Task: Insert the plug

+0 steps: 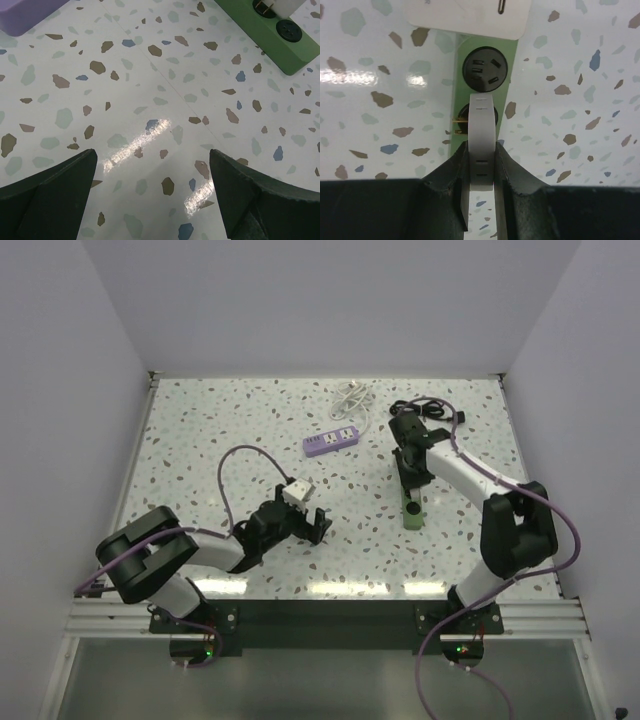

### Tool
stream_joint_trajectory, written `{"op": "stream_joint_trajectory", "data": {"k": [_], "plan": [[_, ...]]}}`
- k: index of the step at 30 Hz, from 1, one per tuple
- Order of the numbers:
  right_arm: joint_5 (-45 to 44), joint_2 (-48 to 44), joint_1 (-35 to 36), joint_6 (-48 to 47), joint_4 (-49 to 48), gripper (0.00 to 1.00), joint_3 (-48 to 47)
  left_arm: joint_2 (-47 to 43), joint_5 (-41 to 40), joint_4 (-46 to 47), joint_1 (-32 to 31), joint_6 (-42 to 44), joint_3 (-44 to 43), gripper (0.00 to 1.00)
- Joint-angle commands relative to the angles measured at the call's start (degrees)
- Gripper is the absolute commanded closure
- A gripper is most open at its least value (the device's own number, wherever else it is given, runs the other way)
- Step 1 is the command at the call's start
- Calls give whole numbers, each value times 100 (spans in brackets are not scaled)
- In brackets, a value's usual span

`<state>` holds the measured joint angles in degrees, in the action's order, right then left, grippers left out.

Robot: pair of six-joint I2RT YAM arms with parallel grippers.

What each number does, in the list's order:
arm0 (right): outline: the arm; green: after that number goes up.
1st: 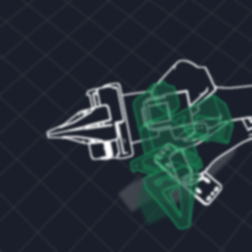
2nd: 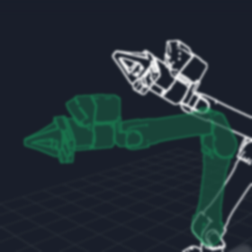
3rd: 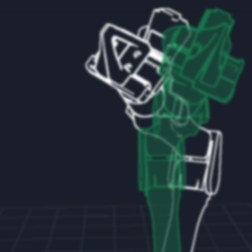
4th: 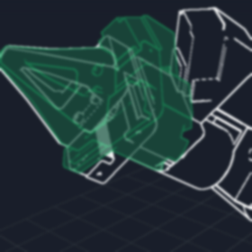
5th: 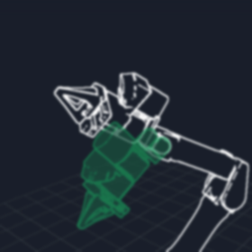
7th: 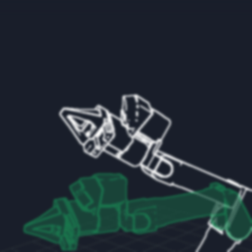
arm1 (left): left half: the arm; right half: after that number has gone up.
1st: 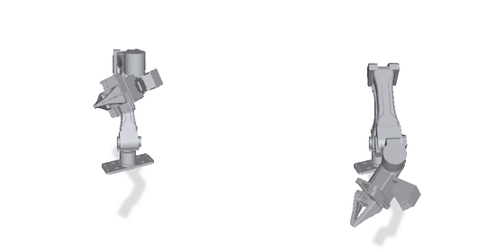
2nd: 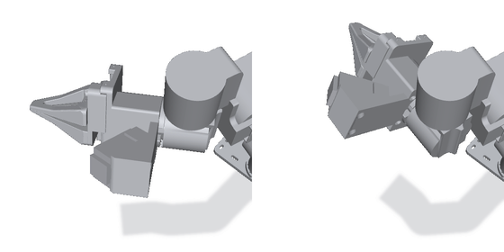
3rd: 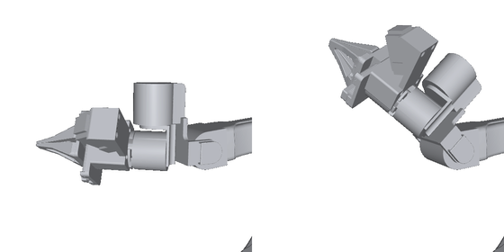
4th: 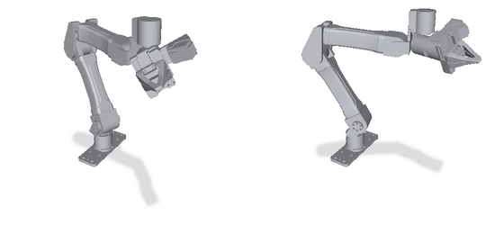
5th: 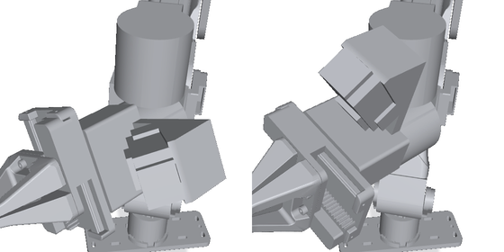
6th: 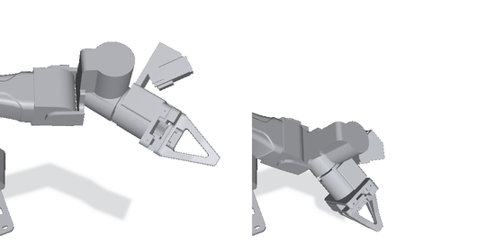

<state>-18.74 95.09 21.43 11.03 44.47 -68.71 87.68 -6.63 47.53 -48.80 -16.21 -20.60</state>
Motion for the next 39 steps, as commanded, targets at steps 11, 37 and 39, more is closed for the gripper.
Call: {"op": "stream_joint_trajectory", "data": {"k": [11,37,39], "plan": [[2506,-1985,116,-514,-1668,100,682,-1814,434,616,28,-146,496,0],[4941,-4280,344,-101,-4719,100,2854,109,3915,2199,828,-1288,-1534,0],[4968,-4262,344,-118,-4737,100,2854,118,4003,2182,837,-1297,-1596,0]]}}
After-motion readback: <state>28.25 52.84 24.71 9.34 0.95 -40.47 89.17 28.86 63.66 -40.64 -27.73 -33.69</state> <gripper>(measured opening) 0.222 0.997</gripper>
